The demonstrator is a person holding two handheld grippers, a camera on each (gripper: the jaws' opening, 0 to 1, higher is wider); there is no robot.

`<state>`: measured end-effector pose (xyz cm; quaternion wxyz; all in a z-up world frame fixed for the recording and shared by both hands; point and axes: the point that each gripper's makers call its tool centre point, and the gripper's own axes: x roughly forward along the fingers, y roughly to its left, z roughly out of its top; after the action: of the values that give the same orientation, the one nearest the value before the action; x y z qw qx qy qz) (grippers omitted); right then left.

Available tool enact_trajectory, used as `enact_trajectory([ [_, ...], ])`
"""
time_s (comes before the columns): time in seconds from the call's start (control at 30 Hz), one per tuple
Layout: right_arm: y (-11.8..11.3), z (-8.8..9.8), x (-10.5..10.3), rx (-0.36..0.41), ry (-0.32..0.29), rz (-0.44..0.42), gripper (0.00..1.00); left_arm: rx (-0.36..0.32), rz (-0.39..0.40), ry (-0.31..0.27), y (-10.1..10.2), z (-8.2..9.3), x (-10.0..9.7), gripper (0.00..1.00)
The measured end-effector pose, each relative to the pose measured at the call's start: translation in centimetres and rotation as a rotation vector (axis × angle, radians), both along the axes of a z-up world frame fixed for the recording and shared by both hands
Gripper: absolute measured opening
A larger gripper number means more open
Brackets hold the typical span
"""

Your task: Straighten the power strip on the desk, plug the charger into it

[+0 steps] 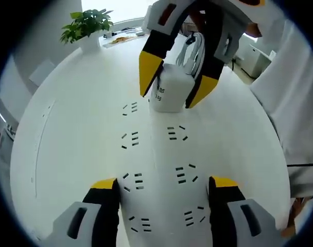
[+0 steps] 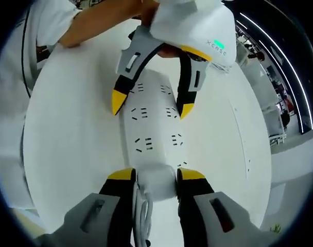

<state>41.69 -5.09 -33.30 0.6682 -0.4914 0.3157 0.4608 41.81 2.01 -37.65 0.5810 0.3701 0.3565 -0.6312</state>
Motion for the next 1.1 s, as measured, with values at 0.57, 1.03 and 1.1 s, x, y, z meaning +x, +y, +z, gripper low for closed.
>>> enact_trajectory([
  [0.57, 0.08, 0.05, -0.56, 0.011, 0.002, -0.034, 0.3, 0.003, -0.006, -0.001, -0.02, 0.05, -0.23, 0.71],
  [1.03, 0.11, -0.05, -0.7, 0.065, 0.076, -0.049, 0.33, 0.005, -0.006, -0.002, -0.05, 0.04, -0.21, 0.71],
  [1.1, 0.12, 0.41, -0.43, 0.09, 0.06, -0.063, 0.38, 0.005, -0.006, -0.002, -0.02, 0.02, -0.16, 0.71],
])
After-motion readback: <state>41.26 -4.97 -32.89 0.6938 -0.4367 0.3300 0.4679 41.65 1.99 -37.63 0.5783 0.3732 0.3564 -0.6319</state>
